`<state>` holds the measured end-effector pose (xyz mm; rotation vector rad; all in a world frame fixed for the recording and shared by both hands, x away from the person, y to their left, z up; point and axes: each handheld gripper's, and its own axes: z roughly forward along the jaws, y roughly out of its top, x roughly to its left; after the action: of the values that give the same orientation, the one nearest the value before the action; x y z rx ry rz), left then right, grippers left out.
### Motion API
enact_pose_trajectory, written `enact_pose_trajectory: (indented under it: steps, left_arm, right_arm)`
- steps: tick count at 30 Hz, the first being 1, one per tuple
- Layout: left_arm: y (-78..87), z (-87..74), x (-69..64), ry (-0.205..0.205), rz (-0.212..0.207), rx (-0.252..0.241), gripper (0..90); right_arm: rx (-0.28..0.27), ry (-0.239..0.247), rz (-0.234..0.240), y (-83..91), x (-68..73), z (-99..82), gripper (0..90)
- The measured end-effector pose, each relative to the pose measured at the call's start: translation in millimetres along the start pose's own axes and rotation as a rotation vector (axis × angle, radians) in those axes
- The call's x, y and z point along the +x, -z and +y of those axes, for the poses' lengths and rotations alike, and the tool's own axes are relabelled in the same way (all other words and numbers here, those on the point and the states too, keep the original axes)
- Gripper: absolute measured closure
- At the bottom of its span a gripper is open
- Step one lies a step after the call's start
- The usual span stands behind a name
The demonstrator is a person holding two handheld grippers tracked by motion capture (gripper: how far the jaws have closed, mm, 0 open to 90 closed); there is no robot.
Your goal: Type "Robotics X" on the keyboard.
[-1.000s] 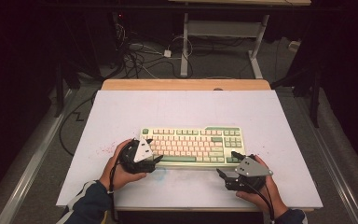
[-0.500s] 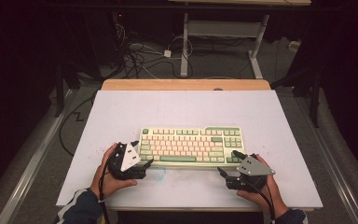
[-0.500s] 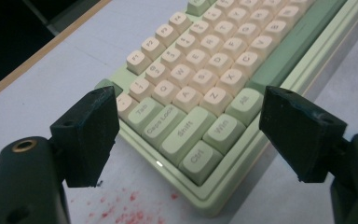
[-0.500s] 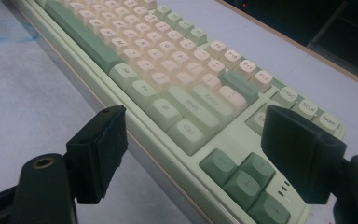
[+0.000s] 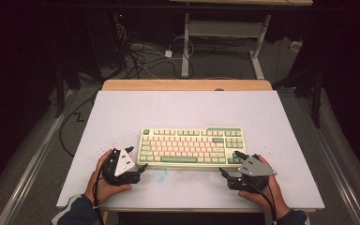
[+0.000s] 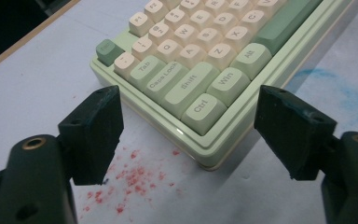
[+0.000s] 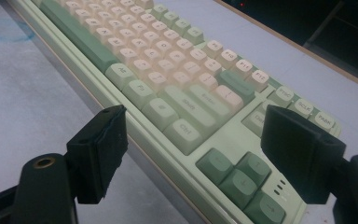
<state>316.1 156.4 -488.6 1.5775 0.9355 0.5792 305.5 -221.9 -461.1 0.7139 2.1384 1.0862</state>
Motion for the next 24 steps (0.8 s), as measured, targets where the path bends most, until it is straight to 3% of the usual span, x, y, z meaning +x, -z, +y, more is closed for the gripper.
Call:
enact_pose_trajectory:
  steps: [6, 10, 12, 19, 24]
  left_arm:
    - [4.5, 8.7, 0.1, 0.048, -0.059, -0.001, 54.3]
    - [1.9, 15.6, -0.3, 0.060, -0.068, 0.012, 79.0]
    - [-3.9, 21.0, -1.1, 0.070, -0.080, 0.030, 87.2]
    - [-27.8, 36.3, -6.8, 0.099, -0.086, 0.044, 87.3]
    - [-45.5, 39.1, -15.1, 0.081, -0.089, 0.076, 86.5]
  right_arm:
    - [0.001, 0.000, 0.002, -0.4, -0.4, -0.3, 23.2]
    - [0.006, -0.001, 0.001, -1.1, -0.4, -0.6, 23.5]
    - [0.008, 0.000, 0.003, -1.7, -0.1, -0.6, 23.5]
    - [0.021, 0.005, 0.010, -4.8, 1.3, -1.3, 23.5]
    - [0.029, 0.007, 0.013, -6.4, 1.7, -2.3, 23.5]
